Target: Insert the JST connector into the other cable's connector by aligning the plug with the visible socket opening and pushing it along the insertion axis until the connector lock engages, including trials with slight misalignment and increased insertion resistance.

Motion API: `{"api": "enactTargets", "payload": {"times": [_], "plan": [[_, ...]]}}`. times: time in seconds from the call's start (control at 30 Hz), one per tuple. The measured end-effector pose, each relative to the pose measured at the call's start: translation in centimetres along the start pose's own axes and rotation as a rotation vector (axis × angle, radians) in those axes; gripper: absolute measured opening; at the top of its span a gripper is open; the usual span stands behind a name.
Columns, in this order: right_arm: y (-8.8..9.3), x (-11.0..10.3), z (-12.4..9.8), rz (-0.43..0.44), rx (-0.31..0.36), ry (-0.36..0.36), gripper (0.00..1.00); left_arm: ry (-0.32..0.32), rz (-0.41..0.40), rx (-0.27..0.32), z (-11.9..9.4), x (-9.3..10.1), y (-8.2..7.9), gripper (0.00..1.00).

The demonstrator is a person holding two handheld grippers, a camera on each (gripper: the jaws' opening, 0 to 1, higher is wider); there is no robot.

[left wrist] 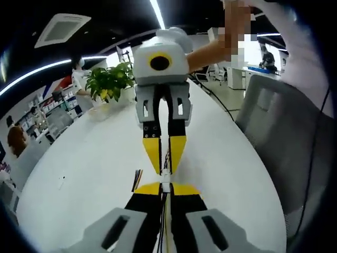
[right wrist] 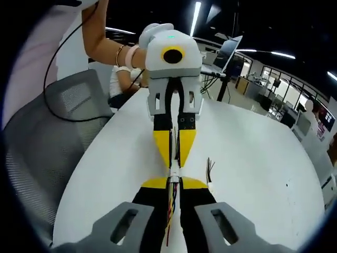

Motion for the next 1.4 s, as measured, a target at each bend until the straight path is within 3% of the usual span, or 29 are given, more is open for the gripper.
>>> {"api": "enactTargets", "payload": {"times": [0.57,0.83,1.23,1.4], "plan": [[0.3,0.7,0.8,0.029,-0.016,-0.028,0.02,0.009,-0.003,-0.010,0.3,0.1,0.3,0.00],[0.5,1.0,1.0,0.036,-0.002,-0.023,0.03,-0.002,-0.023,-0.007,0.6,-0.3,1.2,0.00],[3.0,2.2,3.1,0.091,0.013,-0.005,0.03,0.036,-0.061,-0.025,2.4,-0.9,4.4,0.00],[3.6,2.8,3.7,0.107,0.015,-0.001,0.03,0.049,-0.074,-0.030,2.6,-1.0,4.9,0.00]]}}
Point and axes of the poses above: the point that each gripper's makers call its tool centre point, and the gripper's own axes: z roughly forward along the fingers, x roughly to its right, y roughly out of its underside, the point moved 9 cm from there along -z, roughly backward along the fingers, and after that the axes turned 10 degrees about z, right-handed, at the moved point
